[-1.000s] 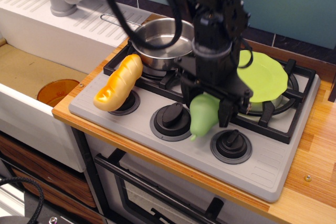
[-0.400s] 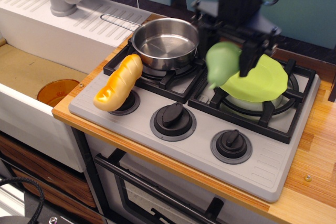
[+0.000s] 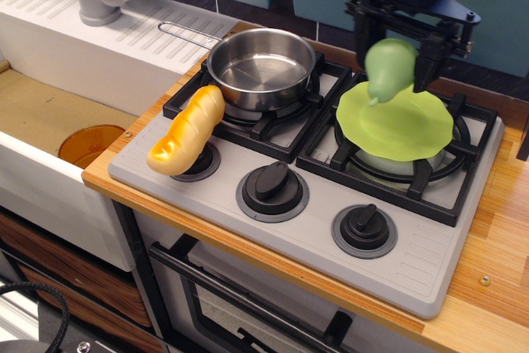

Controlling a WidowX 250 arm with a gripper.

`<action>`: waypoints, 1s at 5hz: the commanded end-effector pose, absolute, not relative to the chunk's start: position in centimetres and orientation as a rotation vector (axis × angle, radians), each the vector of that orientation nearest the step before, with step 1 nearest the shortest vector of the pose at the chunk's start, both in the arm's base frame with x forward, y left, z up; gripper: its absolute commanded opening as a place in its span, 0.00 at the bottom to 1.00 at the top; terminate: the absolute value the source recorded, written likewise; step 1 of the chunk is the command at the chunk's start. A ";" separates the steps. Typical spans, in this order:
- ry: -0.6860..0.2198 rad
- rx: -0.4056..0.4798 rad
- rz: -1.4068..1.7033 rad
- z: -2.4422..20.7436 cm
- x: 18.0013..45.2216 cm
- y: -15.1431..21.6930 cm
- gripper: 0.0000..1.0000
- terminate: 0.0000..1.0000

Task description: Put pear on plate and bread in pot or pan on stove

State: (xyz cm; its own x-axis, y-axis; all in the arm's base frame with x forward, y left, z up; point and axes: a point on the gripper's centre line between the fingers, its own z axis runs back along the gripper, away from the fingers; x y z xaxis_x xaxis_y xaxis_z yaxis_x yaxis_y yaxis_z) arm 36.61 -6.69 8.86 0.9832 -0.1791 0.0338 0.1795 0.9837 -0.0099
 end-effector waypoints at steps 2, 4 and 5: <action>-0.105 -0.040 -0.191 8.8 39.6 -6.3 0.00 0.00; -0.134 -0.041 -0.178 7.8 39.0 -7.2 1.00 0.00; -0.136 -0.034 -0.180 7.9 39.0 -7.3 1.00 0.00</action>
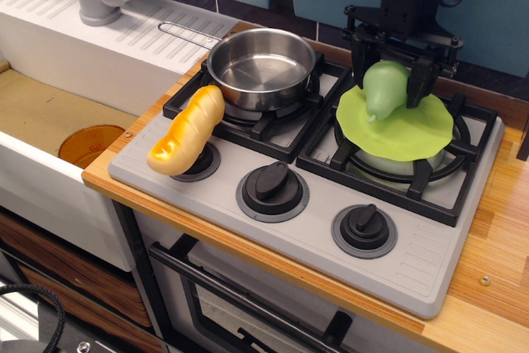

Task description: Put pear on plate and bread in pot or pan on stove

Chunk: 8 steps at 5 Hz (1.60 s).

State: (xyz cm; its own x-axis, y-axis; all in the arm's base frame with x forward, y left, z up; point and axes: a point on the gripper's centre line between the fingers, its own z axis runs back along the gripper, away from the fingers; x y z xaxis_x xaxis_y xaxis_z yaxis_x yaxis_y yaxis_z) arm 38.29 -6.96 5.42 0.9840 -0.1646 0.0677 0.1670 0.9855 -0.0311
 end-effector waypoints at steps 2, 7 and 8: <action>-0.108 -0.037 -0.184 9.9 38.6 -7.4 1.00 0.00; 0.019 0.009 -0.375 13.3 37.0 -6.5 1.00 0.00; 0.019 0.009 -0.375 13.3 37.0 -6.5 1.00 0.00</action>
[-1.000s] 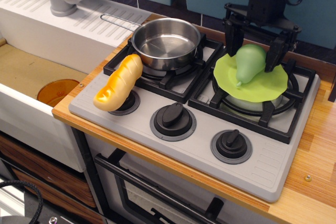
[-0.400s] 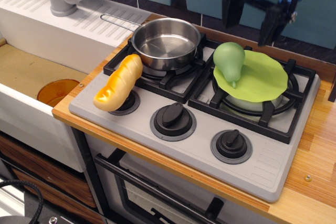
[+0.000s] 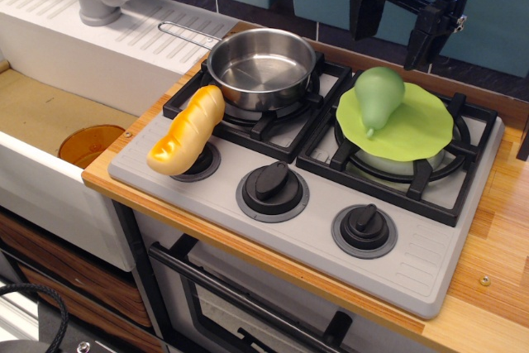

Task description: Put pear on plate and bread in pot or pan on stove

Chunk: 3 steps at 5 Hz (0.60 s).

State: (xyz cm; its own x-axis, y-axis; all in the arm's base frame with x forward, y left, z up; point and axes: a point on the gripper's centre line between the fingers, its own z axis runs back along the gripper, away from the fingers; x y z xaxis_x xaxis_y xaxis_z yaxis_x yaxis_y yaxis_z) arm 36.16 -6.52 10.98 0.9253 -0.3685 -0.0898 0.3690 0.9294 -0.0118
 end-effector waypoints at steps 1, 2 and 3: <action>-0.053 0.066 -0.376 13.7 34.7 -4.0 1.00 0.00; -0.088 0.131 -0.398 13.2 33.0 -1.1 1.00 0.00; -0.137 0.172 -0.376 12.6 31.4 0.8 1.00 0.00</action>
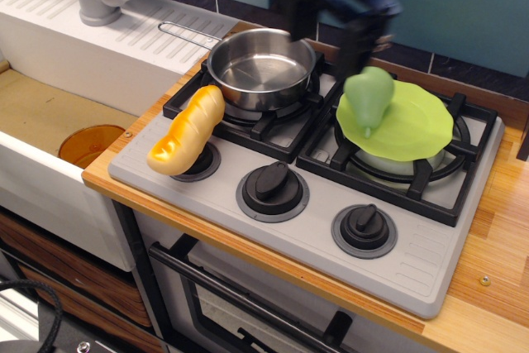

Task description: Put pear on plate and bread in pot or pan on stove

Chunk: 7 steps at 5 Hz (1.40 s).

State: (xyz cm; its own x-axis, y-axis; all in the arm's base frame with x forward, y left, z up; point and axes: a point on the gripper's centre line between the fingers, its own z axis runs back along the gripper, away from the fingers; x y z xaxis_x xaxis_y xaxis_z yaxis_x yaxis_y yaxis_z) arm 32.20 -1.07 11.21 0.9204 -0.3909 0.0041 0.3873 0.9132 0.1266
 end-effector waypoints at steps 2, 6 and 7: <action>-0.238 0.223 -0.276 9.8 28.8 3.6 1.00 0.00; -0.325 0.228 -0.251 9.9 26.6 6.8 1.00 0.00; -0.324 0.208 -0.255 9.0 27.3 7.3 1.00 0.00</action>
State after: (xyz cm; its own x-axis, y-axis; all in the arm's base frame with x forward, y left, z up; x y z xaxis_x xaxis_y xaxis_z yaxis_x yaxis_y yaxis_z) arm 26.28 6.99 7.89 0.9281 -0.2731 0.2531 0.2224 0.9518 0.2113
